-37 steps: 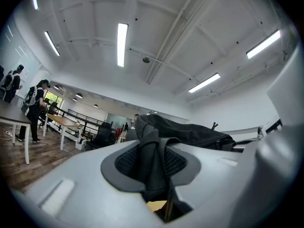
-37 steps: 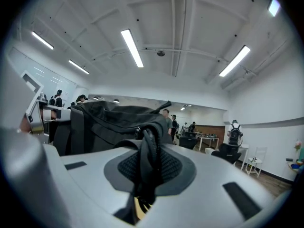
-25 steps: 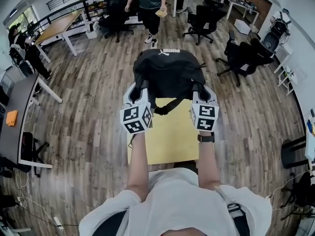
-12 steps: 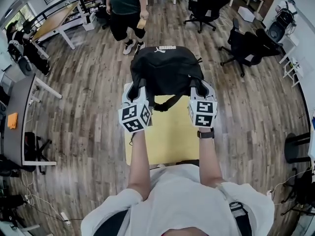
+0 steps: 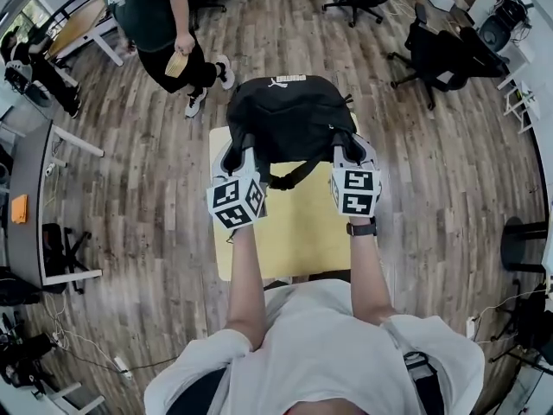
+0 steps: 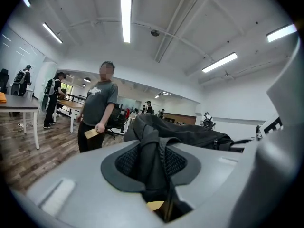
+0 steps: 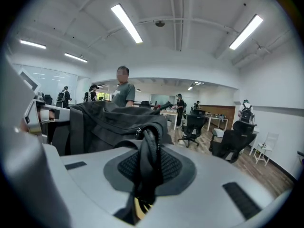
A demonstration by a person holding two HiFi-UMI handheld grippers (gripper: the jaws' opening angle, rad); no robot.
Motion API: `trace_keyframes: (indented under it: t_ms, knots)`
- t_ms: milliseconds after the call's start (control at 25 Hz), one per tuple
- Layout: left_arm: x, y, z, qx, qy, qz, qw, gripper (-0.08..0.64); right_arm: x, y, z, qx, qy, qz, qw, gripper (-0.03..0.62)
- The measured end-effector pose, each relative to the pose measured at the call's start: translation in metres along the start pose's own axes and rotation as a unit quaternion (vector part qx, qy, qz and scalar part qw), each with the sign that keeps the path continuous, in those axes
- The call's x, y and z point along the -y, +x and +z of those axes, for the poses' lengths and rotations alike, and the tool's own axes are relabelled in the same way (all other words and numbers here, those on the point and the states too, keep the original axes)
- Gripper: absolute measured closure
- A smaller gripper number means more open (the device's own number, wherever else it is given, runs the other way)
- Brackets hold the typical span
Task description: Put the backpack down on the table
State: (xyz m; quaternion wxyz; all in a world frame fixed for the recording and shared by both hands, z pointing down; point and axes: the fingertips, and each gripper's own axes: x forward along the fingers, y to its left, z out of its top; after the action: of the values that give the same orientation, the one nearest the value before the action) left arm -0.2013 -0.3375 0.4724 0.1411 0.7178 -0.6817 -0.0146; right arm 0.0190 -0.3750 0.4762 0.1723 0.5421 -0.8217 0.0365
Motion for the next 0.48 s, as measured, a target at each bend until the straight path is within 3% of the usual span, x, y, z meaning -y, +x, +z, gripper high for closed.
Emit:
trace_keyframes:
  t_ms: [480]
  knots:
    - [-0.012, 0.021, -0.057, -0.054, -0.023, 0.019, 0.9981, 0.463, -0.002, 0.030, -0.055, -0.056, 0.009, 0.012, 0.998, 0.558]
